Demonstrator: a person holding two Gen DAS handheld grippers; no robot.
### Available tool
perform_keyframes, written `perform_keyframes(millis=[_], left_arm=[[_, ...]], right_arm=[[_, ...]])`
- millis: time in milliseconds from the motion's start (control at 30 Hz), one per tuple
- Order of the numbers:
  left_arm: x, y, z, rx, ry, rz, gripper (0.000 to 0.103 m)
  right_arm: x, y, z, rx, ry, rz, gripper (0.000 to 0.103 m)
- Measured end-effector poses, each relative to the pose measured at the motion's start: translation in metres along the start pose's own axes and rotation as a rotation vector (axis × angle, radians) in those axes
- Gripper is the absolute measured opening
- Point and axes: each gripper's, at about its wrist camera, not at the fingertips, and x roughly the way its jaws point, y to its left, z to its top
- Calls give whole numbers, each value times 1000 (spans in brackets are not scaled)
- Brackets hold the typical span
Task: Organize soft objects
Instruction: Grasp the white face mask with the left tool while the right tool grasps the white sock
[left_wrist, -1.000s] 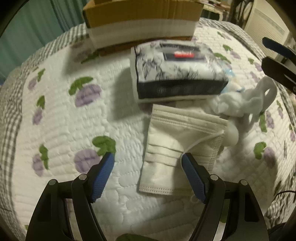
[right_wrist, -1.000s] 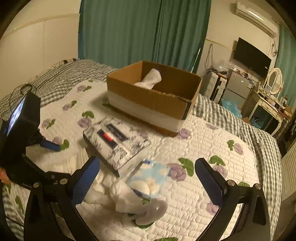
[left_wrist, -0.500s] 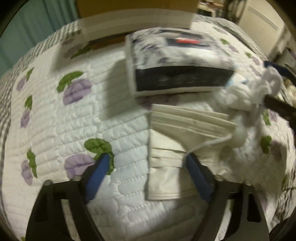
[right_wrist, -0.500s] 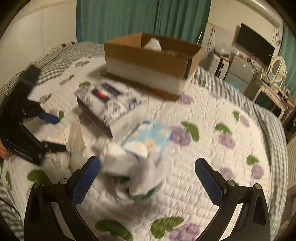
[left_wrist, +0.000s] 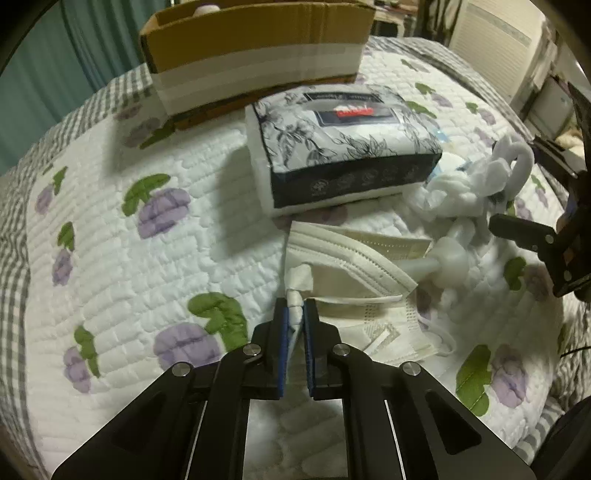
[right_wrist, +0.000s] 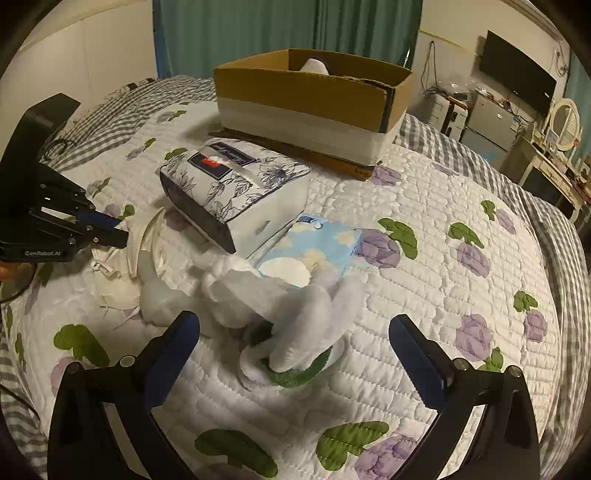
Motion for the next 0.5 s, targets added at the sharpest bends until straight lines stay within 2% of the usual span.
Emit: perform_keyframes(millis=[167,433,500], left_arm=[[-7,17,6,-42,-23,55,6],[-21,56,11,-106,-104,161,6],[-26,62,12,-106,-133,186,6]], right_arm=[[2,1,3,13,-1,10,101],[10,9,4,-3,44,5,70],[10,9,3,-3,48,6,66]])
